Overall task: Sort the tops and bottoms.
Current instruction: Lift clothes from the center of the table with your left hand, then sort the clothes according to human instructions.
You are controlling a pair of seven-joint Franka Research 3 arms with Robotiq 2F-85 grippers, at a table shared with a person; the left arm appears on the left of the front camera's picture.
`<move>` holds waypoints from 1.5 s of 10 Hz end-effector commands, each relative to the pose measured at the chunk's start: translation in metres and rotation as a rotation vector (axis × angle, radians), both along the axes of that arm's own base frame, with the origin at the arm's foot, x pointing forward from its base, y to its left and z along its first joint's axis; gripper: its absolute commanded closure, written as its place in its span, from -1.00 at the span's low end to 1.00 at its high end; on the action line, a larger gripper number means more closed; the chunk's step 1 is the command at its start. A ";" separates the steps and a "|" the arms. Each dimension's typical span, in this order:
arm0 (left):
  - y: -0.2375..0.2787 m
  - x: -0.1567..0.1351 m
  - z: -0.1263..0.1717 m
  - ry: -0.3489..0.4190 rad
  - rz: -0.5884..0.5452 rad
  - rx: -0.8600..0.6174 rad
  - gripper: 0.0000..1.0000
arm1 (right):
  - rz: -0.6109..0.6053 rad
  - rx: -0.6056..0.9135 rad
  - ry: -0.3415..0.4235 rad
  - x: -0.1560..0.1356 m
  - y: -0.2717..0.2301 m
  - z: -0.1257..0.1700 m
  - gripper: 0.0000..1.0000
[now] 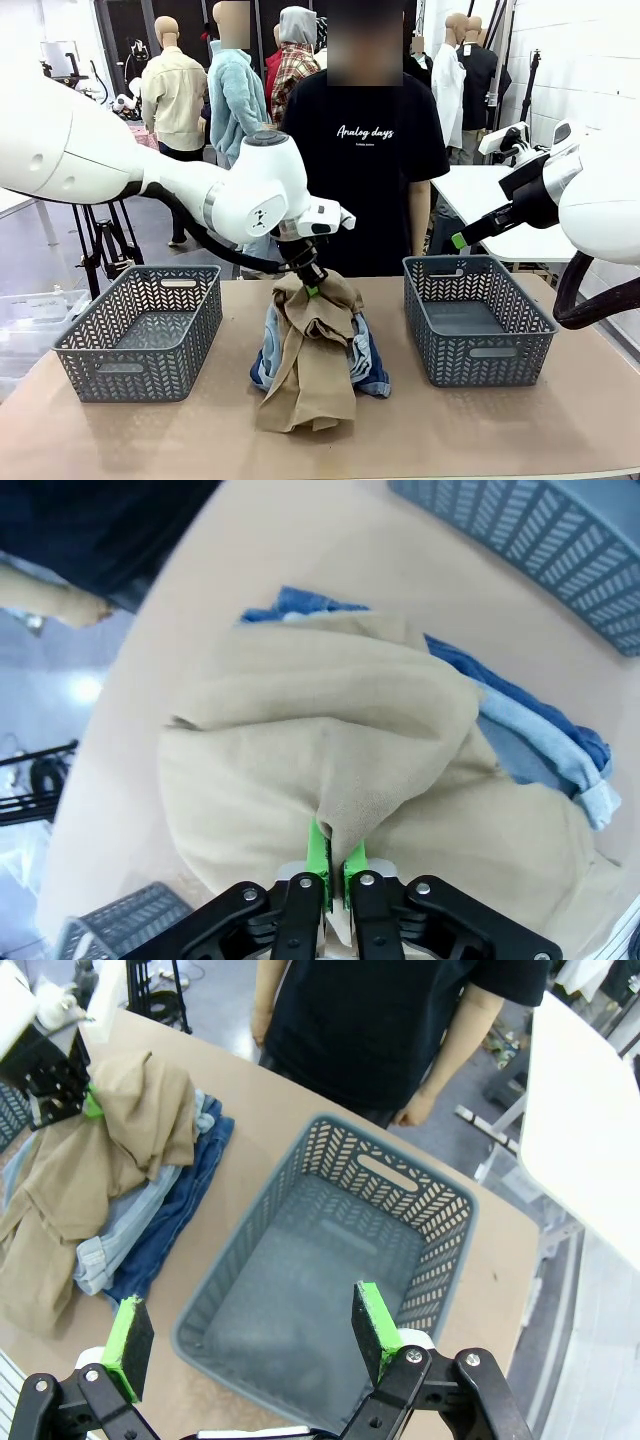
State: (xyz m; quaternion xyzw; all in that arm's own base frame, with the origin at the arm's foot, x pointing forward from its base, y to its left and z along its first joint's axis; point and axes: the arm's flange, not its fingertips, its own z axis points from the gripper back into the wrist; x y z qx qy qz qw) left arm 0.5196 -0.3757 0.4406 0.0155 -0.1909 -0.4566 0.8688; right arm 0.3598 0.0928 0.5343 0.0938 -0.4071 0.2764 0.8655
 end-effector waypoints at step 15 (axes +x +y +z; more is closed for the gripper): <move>-0.043 -0.083 0.168 -0.324 -0.037 0.075 1.00 | 0.010 0.004 0.003 0.001 -0.001 -0.002 -1.00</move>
